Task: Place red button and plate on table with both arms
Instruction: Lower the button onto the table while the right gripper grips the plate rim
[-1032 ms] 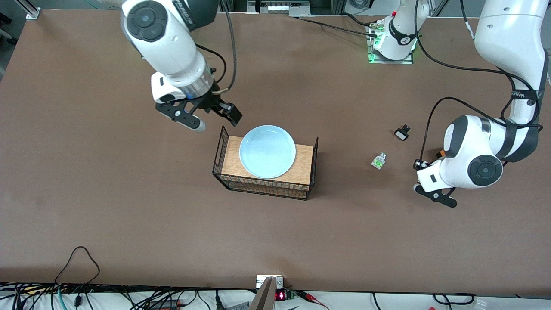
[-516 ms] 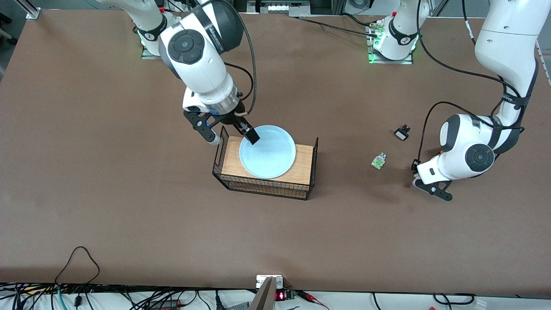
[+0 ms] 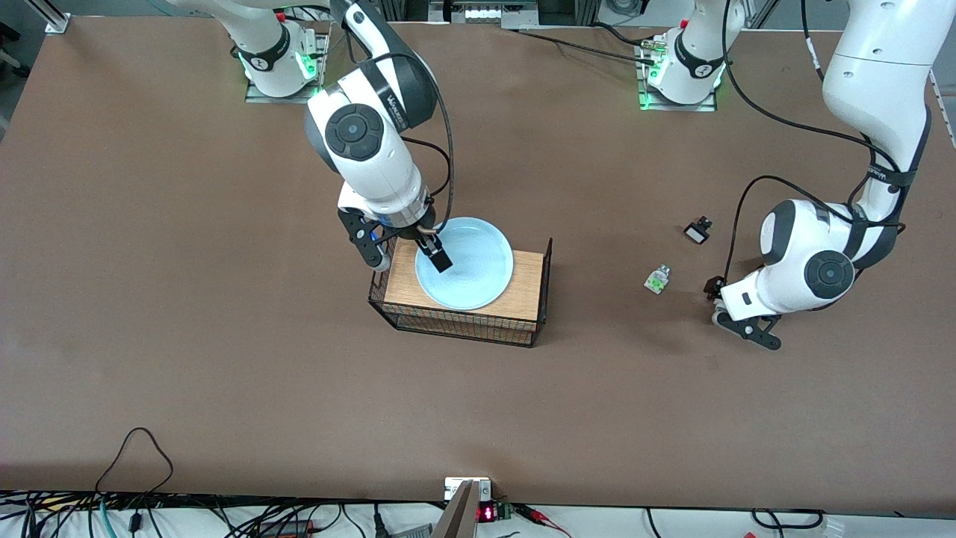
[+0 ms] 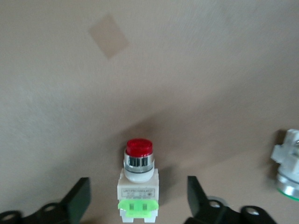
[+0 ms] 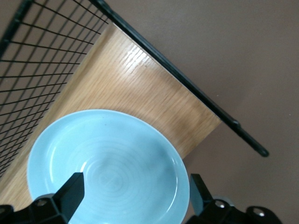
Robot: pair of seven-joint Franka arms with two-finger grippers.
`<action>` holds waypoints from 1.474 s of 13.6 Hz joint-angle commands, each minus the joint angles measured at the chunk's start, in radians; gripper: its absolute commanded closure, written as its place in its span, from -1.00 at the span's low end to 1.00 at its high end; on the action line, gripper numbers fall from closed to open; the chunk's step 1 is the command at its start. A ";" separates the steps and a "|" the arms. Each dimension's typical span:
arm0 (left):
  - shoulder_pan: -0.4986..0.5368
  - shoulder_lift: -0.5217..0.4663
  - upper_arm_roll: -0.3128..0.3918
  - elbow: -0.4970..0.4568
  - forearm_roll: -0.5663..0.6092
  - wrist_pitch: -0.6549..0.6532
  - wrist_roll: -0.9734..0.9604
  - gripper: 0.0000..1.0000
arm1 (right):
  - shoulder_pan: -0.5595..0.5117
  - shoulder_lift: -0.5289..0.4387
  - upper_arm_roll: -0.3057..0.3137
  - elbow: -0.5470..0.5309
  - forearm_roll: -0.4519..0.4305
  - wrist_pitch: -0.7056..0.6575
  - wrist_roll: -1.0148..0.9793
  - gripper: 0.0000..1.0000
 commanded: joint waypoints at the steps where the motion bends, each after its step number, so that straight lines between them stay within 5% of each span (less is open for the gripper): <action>1: 0.008 -0.059 -0.039 0.090 0.015 -0.171 -0.003 -1.00 | 0.012 0.018 -0.009 -0.003 0.015 -0.013 0.013 -1.00; 6: 0.001 -0.156 -0.110 0.262 0.007 -0.544 -0.084 -1.00 | 0.021 0.029 -0.009 -0.003 0.015 -0.010 0.016 -1.00; 9: -0.001 -0.159 -0.159 0.419 0.010 -0.762 -0.145 -1.00 | 0.029 0.029 -0.009 -0.004 0.015 -0.012 0.016 -0.67; 13: 0.001 -0.172 -0.179 0.525 0.006 -0.894 -0.155 -1.00 | 0.031 0.035 -0.009 -0.018 0.015 -0.012 0.015 -0.63; 15: -0.034 -0.226 -0.153 0.547 0.015 -0.914 -0.159 -1.00 | 0.029 0.035 -0.009 -0.018 0.017 -0.012 0.013 -0.48; 16: -0.067 -0.263 -0.083 0.534 0.004 -0.914 -0.165 -1.00 | 0.029 0.035 -0.009 -0.018 0.017 -0.012 0.013 -0.32; 20: -0.186 -0.488 0.126 0.339 -0.116 -0.764 -0.201 -1.00 | 0.024 0.035 -0.009 -0.017 0.020 -0.012 0.012 0.44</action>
